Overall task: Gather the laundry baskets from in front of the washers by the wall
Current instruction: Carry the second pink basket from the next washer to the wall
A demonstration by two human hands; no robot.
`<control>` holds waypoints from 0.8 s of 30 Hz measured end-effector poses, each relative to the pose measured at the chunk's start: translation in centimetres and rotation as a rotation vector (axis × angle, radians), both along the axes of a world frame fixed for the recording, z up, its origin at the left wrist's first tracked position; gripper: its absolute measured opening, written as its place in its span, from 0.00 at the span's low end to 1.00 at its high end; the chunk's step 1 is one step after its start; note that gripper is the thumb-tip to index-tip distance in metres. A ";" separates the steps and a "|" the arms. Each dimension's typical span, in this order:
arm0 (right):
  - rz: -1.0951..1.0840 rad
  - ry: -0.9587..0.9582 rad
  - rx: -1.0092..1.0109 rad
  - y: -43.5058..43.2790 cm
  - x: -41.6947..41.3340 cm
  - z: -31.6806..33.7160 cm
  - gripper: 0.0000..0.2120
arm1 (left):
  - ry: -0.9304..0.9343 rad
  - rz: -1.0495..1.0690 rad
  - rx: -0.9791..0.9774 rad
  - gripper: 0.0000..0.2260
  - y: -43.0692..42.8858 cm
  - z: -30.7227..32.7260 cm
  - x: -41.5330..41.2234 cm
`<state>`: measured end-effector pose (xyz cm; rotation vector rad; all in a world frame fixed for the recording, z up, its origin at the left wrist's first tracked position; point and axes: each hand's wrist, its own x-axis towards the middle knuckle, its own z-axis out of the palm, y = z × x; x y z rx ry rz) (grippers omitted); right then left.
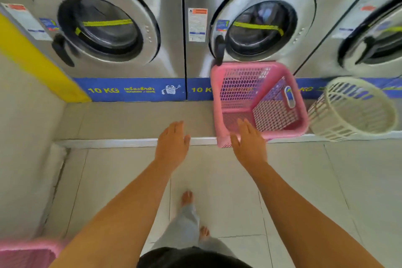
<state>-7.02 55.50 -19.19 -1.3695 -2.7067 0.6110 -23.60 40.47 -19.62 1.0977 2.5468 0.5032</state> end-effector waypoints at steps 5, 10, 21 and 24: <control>-0.193 0.018 -0.002 5.6 2.1 -0.4 0.27 | -0.038 -0.103 -0.018 0.21 8.7 -0.5 -0.1; -0.303 0.033 -0.007 10.6 3.4 -1.0 0.24 | -0.068 -0.121 -0.067 0.22 15.1 -1.0 -0.5; -0.275 -0.030 -0.015 24.8 5.9 -5.0 0.26 | -0.072 0.099 -0.125 0.21 23.2 -5.2 0.3; -0.222 -0.046 -0.035 29.0 6.8 -6.6 0.25 | -0.076 0.201 -0.149 0.23 25.1 -7.5 1.5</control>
